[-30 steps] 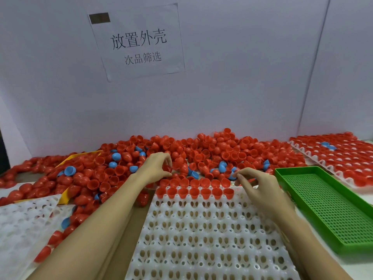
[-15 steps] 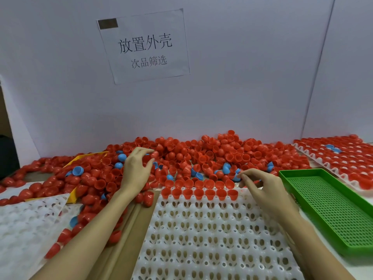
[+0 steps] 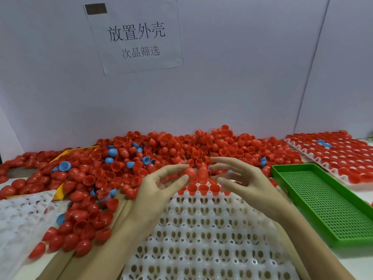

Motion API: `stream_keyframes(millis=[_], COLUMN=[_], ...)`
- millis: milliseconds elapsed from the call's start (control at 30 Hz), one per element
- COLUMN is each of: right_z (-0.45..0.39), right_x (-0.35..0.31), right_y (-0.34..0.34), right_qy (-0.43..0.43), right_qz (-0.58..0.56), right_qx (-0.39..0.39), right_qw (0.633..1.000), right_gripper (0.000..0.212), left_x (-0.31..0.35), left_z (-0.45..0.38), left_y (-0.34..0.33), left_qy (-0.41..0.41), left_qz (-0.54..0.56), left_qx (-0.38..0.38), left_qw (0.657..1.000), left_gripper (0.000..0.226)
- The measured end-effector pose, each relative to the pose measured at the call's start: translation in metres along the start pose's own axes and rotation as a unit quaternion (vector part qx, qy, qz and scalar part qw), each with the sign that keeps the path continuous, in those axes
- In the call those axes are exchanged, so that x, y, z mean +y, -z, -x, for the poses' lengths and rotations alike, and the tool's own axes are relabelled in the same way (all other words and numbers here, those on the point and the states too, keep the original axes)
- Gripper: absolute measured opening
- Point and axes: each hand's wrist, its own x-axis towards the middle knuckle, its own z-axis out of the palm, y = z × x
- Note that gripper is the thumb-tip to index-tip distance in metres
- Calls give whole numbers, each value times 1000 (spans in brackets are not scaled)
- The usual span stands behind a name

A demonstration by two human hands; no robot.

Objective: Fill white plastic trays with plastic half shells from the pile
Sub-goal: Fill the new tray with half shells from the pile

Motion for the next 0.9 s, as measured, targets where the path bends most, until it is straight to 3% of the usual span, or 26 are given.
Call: stream_keyframes(millis=[67, 267, 700, 800, 900], right_z=[1, 1, 4, 4, 6], right_x=[-6, -5, -8, -10, -14], right_y=[-11, -28, -28, -28, -27], right_qy=[19, 57, 10, -16, -10], right_qz=[-6, 6, -8, -20, -58], right_qx=[-59, 5, -18, -39, -85], right_qw=[998, 998, 1000, 999, 995], right_gripper=[51, 28, 22, 26, 32], left_x=[0, 1, 1, 0, -1], left_z=[6, 12, 17, 18, 17], left_y=[-4, -7, -9, -12, -12], left_qy=[18, 40, 8, 60, 159], left_qz=[28, 49, -47, -24, 75], left_qx=[-31, -41, -39, 14, 24], left_qw=[999, 997, 998, 998, 984], left_gripper=[24, 22, 22, 39, 55])
